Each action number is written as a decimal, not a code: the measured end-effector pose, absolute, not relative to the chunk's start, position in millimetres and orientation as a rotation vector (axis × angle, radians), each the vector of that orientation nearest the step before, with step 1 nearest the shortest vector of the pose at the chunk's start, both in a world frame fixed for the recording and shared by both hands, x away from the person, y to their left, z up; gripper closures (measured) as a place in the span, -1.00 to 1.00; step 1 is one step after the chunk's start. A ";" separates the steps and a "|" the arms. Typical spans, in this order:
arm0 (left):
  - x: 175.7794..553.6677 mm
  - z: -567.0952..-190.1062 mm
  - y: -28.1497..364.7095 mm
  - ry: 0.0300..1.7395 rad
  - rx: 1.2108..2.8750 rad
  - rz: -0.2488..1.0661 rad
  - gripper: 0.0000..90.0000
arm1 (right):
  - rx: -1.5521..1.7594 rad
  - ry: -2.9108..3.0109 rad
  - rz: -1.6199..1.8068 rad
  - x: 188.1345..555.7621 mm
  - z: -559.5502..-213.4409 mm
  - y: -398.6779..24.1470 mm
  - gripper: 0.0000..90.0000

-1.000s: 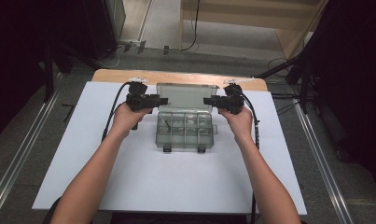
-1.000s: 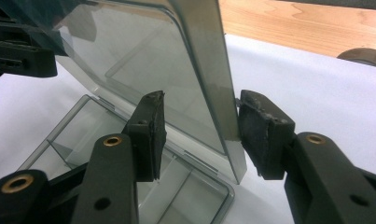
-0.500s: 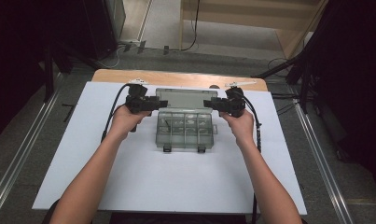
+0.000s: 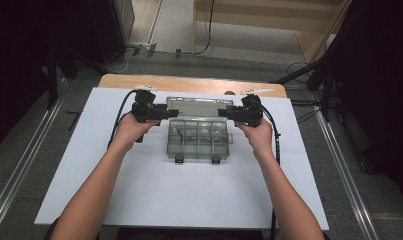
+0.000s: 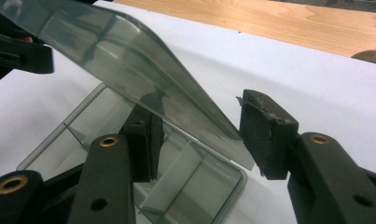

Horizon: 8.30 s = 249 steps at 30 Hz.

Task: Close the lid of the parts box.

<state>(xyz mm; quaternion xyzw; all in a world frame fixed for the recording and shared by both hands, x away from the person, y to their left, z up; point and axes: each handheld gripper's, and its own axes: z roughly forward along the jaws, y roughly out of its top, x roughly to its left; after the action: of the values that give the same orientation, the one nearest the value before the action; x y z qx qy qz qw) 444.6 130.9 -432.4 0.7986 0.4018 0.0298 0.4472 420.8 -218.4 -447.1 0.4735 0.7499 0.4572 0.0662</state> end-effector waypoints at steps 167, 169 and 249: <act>384.3 -404.4 137.9 0.819 2.052 0.018 0.93 | 1.364 2.476 1.309 355.1 -404.7 -228.2 1.00; 383.5 -405.7 138.4 0.815 2.053 0.018 0.93 | 1.368 2.473 1.305 353.2 -405.3 -227.7 1.00; 379.7 -465.8 135.1 0.779 2.135 -0.023 0.90 | 1.437 2.505 1.270 350.4 -471.7 -213.9 0.99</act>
<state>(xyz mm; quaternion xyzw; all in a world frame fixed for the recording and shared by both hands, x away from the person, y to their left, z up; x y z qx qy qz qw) 379.7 135.1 -465.8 0.8521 0.3109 -0.0093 0.4210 350.4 -213.9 -471.7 0.4557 0.7939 0.4025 -0.0065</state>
